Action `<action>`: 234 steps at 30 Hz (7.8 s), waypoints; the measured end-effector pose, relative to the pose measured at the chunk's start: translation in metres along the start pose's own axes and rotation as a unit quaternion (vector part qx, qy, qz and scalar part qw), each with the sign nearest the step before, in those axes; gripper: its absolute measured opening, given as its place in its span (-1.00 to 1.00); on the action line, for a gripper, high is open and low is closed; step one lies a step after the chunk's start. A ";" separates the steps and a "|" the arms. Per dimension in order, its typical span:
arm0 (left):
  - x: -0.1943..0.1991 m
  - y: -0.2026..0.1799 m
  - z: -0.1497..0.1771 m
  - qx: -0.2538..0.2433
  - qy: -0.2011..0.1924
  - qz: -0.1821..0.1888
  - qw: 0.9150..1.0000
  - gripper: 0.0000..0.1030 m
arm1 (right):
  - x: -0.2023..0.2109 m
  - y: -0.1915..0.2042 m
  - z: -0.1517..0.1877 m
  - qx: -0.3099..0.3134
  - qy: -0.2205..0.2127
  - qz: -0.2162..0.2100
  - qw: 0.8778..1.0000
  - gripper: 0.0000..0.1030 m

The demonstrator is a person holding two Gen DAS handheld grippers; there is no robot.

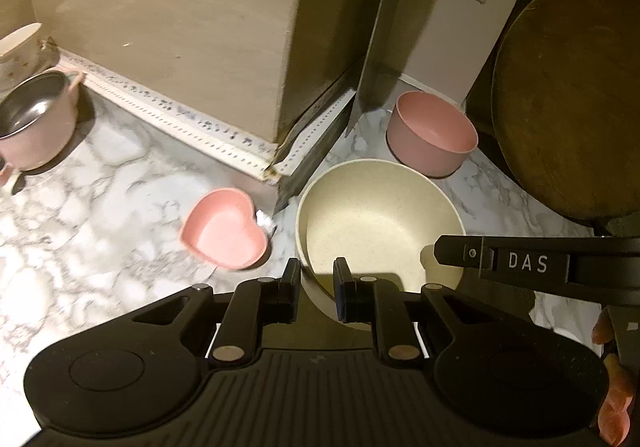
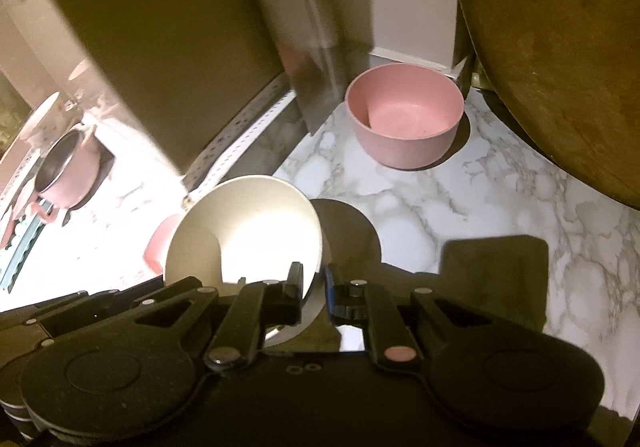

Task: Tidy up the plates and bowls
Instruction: 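Lift the cream bowl with both grippers and lower it onto the plate stack, then open both grippers and release the cream bowl, then reach both grippers to the pink bowl by the wall and grasp its rim, then lift the pink bowl with both grippers and carry it away from the wall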

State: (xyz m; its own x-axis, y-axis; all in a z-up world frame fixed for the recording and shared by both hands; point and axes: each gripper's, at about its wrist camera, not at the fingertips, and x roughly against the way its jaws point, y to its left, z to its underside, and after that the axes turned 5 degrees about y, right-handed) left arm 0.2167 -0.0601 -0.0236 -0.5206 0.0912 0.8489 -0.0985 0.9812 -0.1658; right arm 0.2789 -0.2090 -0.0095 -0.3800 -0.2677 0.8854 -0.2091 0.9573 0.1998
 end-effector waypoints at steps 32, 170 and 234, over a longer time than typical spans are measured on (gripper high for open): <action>0.105 0.119 0.115 0.037 0.027 -0.061 0.997 -0.68 | 0.028 0.137 0.105 0.066 0.037 -0.056 0.996 -0.80; -0.145 -0.100 -0.129 0.025 0.016 -0.036 0.999 -0.82 | -0.062 -0.120 -0.104 -0.175 -0.035 0.034 0.983 -0.88; 0.134 0.096 0.066 0.108 -0.025 -0.102 0.989 -0.83 | 0.072 0.128 0.084 0.001 -0.024 -0.076 0.997 -0.85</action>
State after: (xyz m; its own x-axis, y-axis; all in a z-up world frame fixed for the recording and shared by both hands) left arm 0.0817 0.0347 0.0413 -0.5127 -0.1181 0.8504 -0.3816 0.9186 -0.1025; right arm 0.1491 -0.1147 0.0450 -0.3867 -0.4153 0.8234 -0.2698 0.9047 0.3297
